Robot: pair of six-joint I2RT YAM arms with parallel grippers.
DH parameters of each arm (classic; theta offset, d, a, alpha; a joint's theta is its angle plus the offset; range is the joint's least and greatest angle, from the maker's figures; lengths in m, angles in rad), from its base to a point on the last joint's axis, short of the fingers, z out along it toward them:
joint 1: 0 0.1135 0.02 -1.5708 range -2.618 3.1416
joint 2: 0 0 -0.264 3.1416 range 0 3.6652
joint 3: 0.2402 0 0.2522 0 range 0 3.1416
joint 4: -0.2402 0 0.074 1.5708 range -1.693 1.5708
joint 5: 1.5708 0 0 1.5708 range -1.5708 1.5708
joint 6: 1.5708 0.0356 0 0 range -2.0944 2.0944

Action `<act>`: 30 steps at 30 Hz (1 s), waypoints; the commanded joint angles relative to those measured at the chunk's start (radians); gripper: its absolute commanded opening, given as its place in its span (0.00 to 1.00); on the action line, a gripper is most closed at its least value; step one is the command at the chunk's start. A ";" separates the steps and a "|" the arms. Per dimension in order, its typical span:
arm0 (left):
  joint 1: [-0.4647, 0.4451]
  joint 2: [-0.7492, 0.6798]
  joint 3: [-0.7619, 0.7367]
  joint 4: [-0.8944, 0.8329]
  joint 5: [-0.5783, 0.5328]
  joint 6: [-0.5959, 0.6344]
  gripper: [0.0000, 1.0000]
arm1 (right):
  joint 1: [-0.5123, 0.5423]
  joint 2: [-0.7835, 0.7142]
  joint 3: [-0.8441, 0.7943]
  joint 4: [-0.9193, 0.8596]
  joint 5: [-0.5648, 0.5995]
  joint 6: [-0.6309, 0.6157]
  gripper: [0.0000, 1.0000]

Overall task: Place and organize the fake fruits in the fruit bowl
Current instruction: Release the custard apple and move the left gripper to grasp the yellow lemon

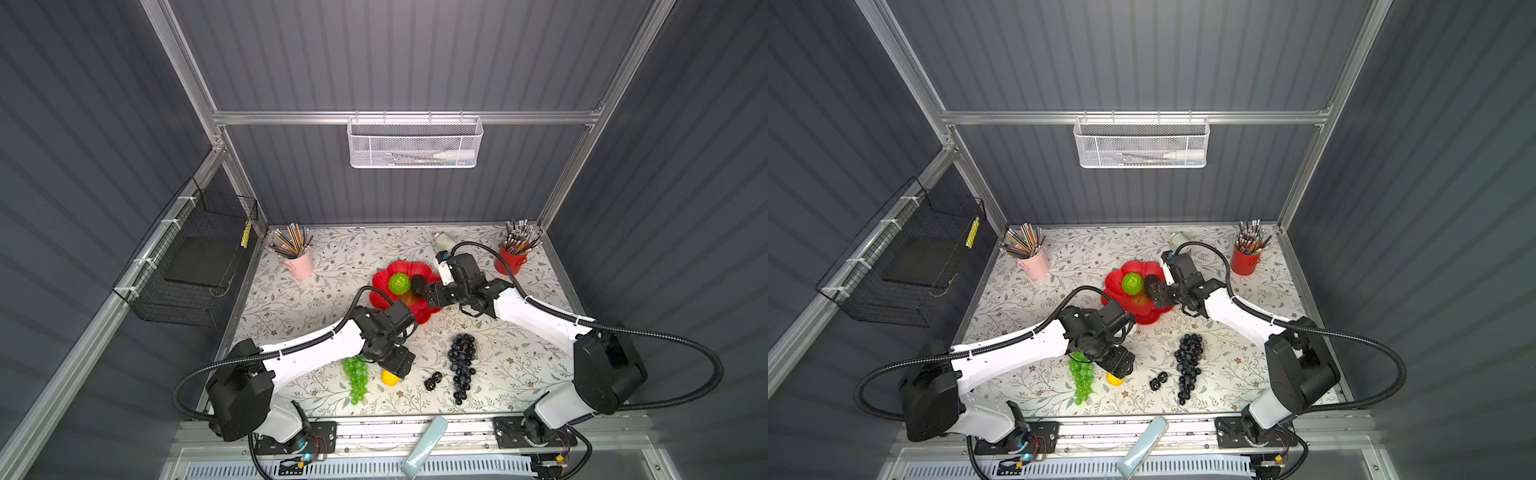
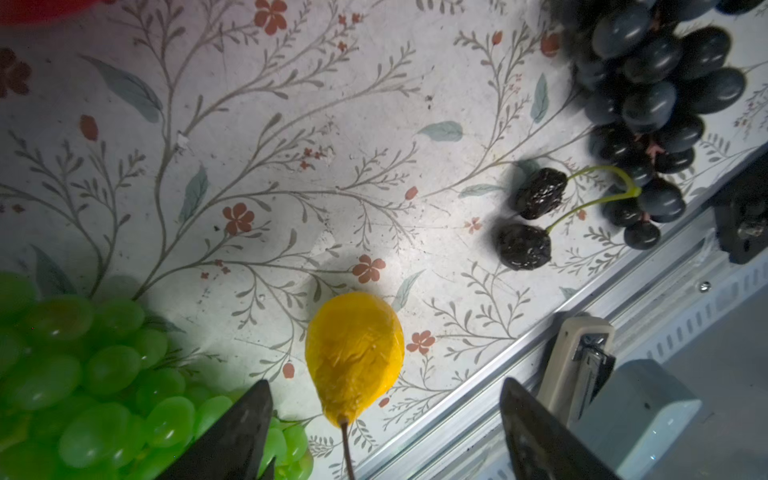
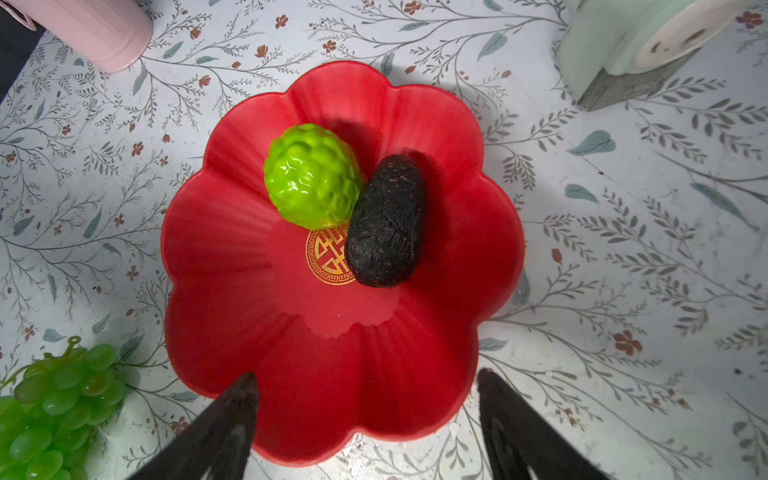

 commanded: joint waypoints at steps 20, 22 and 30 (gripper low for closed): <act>-0.015 0.129 -0.124 0.123 0.000 -0.078 0.63 | 0.006 -0.010 -0.021 0.026 -0.002 0.020 0.83; -0.015 0.135 -0.124 0.122 -0.003 -0.074 0.57 | 0.006 -0.011 -0.023 0.025 -0.001 0.020 0.83; -0.014 0.094 -0.110 0.072 -0.014 -0.075 0.43 | 0.005 -0.011 -0.026 0.029 0.002 0.019 0.83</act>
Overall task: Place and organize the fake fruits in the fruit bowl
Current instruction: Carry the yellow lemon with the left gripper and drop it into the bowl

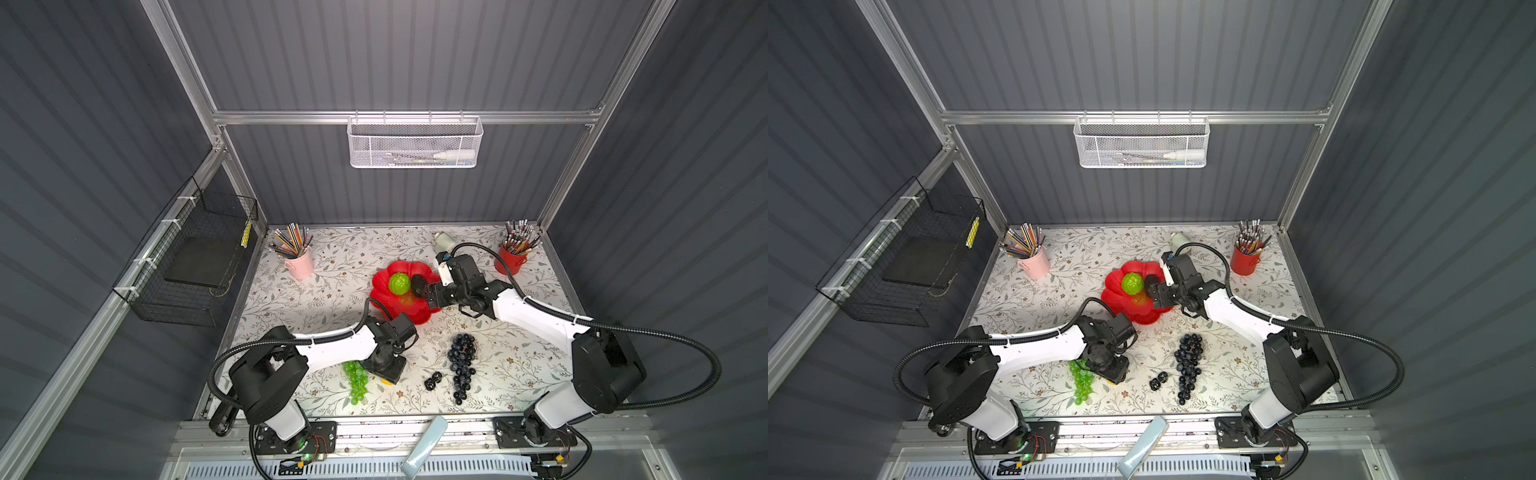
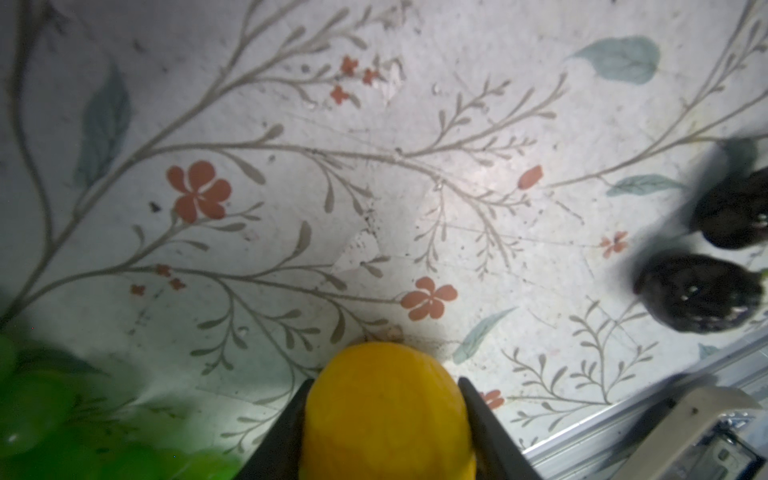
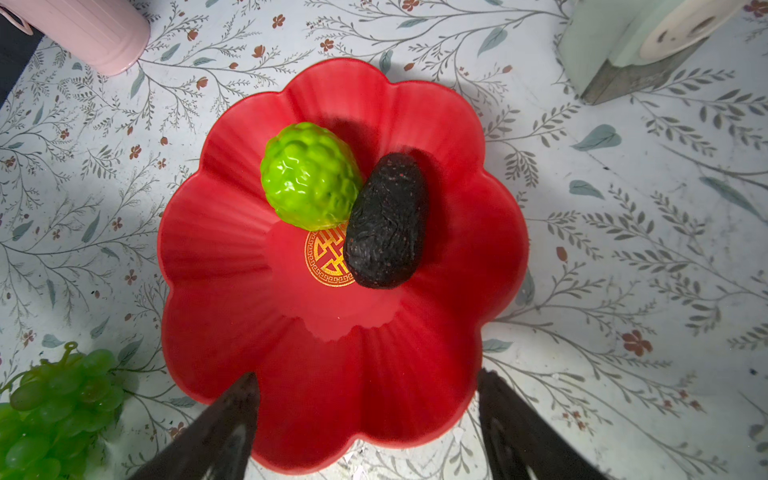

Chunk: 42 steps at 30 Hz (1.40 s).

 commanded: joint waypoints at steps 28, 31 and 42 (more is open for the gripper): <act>0.284 0.506 0.816 -0.130 -0.024 0.080 0.41 | -0.010 -0.191 -0.096 -0.071 0.070 -0.079 0.84; 0.284 0.519 0.812 -0.110 -0.049 0.070 0.43 | -0.015 -0.209 -0.127 -0.057 0.067 -0.072 0.85; 0.285 0.580 0.829 -0.050 -0.087 0.057 0.48 | -0.017 -0.218 -0.137 -0.060 0.070 -0.088 0.86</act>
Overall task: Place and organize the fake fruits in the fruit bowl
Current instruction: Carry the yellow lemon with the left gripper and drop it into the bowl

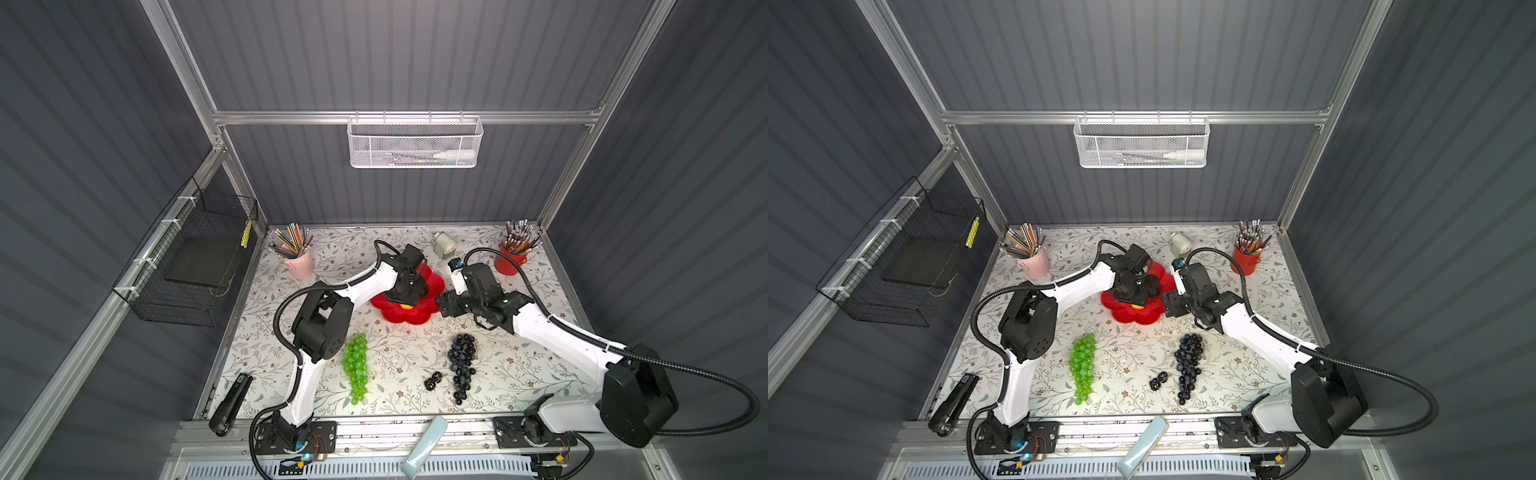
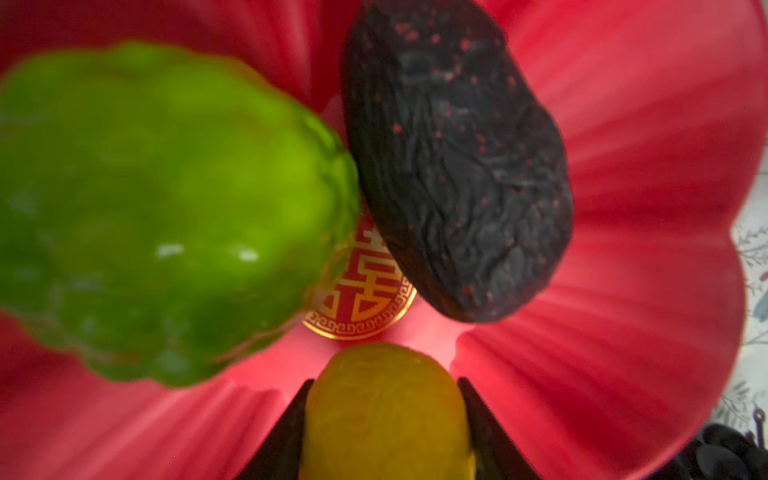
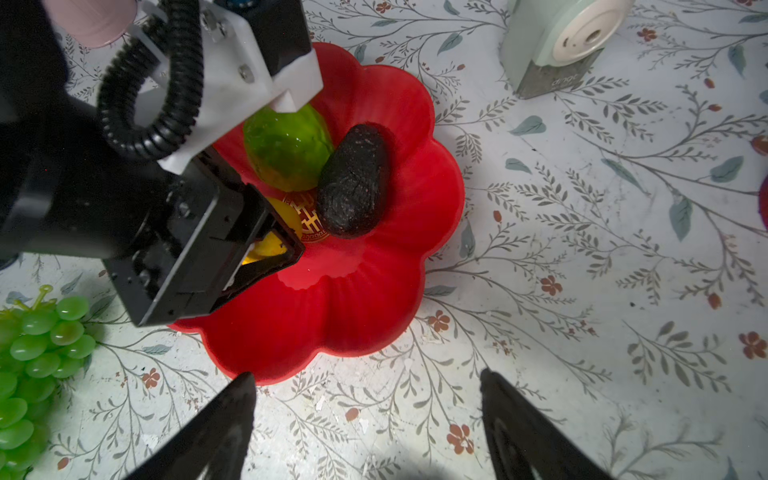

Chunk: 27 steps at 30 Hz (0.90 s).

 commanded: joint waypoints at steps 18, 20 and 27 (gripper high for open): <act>-0.001 0.005 0.052 0.008 -0.050 -0.015 0.77 | -0.004 -0.008 -0.008 0.000 0.011 -0.013 0.86; -0.001 -0.024 0.048 -0.004 -0.055 -0.014 0.77 | -0.005 -0.004 -0.003 0.000 0.010 -0.014 0.86; -0.001 -0.188 -0.015 -0.096 -0.109 -0.002 0.77 | -0.005 -0.019 0.013 0.007 0.013 -0.015 0.86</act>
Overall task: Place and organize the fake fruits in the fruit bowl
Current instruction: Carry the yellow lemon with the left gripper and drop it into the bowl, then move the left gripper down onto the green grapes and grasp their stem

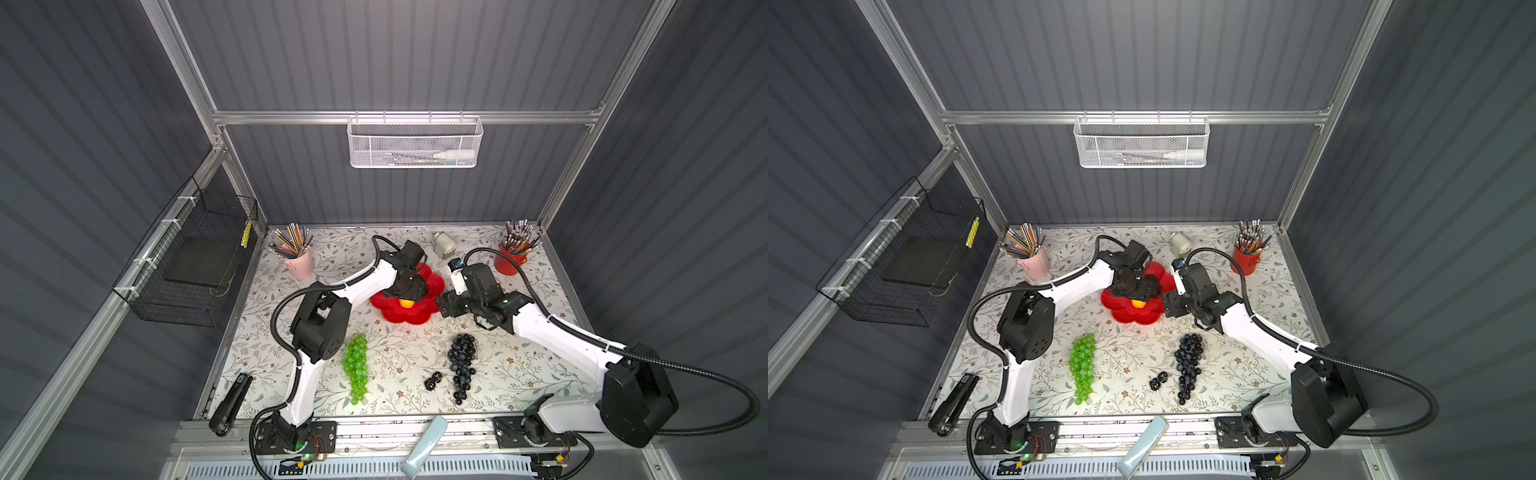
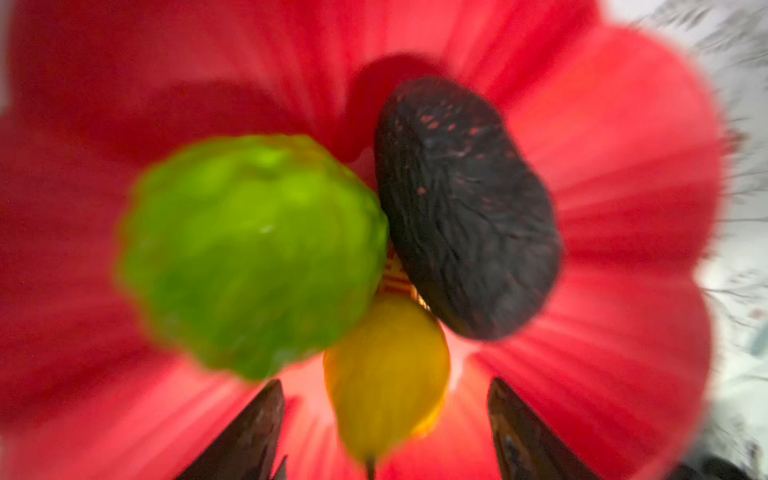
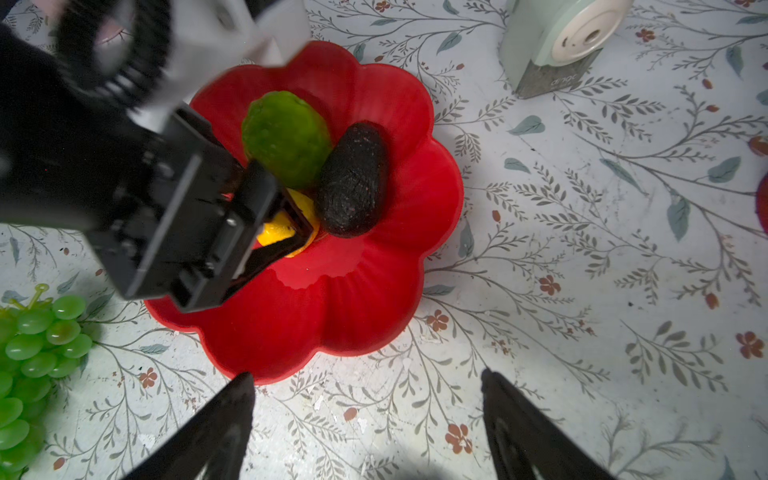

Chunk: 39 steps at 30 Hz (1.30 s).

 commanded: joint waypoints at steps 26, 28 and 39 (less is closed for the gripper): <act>0.166 -0.579 -0.618 -0.193 0.087 -0.026 0.50 | 0.014 0.114 0.112 -0.021 -0.079 0.016 0.83; 0.172 -0.590 -0.638 -0.187 0.092 -0.023 0.44 | 0.022 0.131 0.124 -0.029 -0.076 0.016 0.83; 0.198 -0.613 -0.730 -0.107 0.187 -0.027 0.29 | 0.041 0.171 0.153 -0.038 -0.071 0.025 0.83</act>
